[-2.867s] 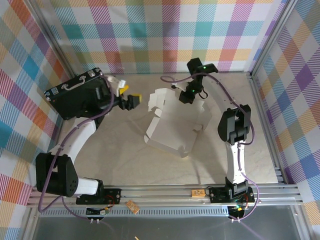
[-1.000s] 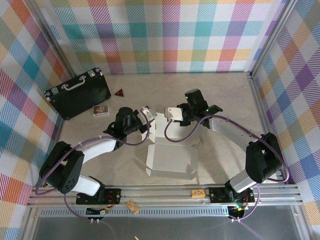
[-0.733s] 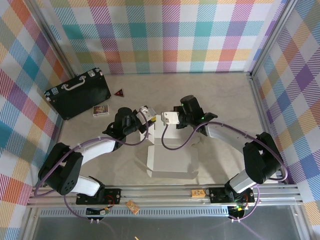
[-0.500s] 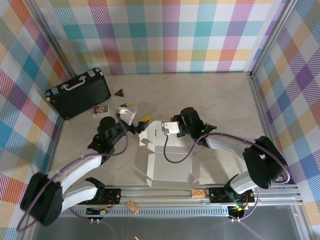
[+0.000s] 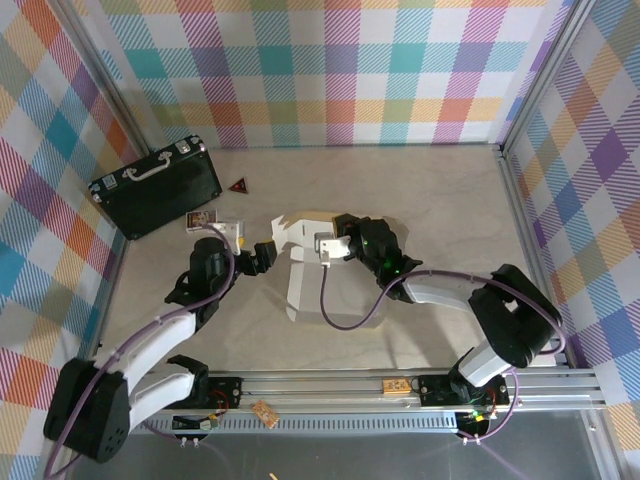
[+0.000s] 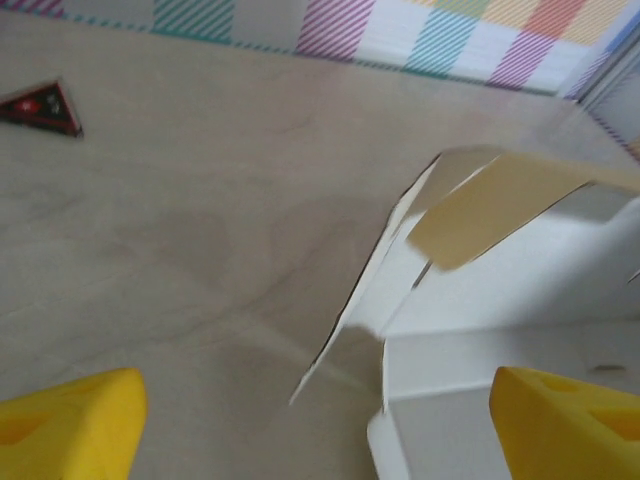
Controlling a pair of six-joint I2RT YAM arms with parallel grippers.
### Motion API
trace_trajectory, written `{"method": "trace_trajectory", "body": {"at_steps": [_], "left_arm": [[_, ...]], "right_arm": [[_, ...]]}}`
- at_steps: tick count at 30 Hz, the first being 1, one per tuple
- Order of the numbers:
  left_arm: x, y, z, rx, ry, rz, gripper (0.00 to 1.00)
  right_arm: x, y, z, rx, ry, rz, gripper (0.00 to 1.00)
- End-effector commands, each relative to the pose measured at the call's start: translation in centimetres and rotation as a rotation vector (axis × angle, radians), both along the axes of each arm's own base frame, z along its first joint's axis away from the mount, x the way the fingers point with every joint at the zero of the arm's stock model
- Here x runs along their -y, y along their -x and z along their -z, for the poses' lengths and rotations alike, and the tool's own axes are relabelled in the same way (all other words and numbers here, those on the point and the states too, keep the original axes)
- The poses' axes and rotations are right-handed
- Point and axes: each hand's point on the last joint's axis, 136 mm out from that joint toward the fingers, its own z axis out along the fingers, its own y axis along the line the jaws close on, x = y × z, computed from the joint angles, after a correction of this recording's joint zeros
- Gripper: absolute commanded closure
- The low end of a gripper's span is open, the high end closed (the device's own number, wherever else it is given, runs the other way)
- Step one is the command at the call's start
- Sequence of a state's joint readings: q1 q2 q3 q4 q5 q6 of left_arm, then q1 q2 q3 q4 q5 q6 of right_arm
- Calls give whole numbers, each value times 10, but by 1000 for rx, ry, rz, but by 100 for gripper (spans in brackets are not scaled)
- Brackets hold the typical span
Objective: Fold the paper box
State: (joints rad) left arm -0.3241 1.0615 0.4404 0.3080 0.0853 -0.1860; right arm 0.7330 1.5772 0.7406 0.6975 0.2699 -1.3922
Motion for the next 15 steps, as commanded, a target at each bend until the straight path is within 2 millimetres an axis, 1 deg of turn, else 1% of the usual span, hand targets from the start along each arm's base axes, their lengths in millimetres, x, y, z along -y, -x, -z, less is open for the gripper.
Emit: {"method": "trace_trajectory", "body": {"at_steps": [1,3,5,6,8,10,11,13,15], "left_arm": [[0,-28,-25,94,38,23,18],[-3,-39,-19,72,49,36,24],[-7,-44,-14,72,59,48,35],[-11,-43,-11,80,54,36,36],[-15,-39,-10,114,31,26,36],[-12,-36,-11,131,47,46,36],[-10,-37,-8,118,51,53,37],[2,-40,-7,112,72,106,35],[17,-43,-5,130,102,176,28]], "right_arm": [[-6,-18,-11,120,-11,10,100],[-7,-19,-4,136,-10,10,100],[-6,-17,0,121,-19,12,100],[-5,-16,0,113,-25,11,100],[-4,-14,2,99,-18,6,100],[-4,-12,0,95,-21,2,100],[-4,-12,0,94,-21,0,100],[-4,-11,0,92,-24,1,100],[-2,-11,0,92,-26,8,100]]}}
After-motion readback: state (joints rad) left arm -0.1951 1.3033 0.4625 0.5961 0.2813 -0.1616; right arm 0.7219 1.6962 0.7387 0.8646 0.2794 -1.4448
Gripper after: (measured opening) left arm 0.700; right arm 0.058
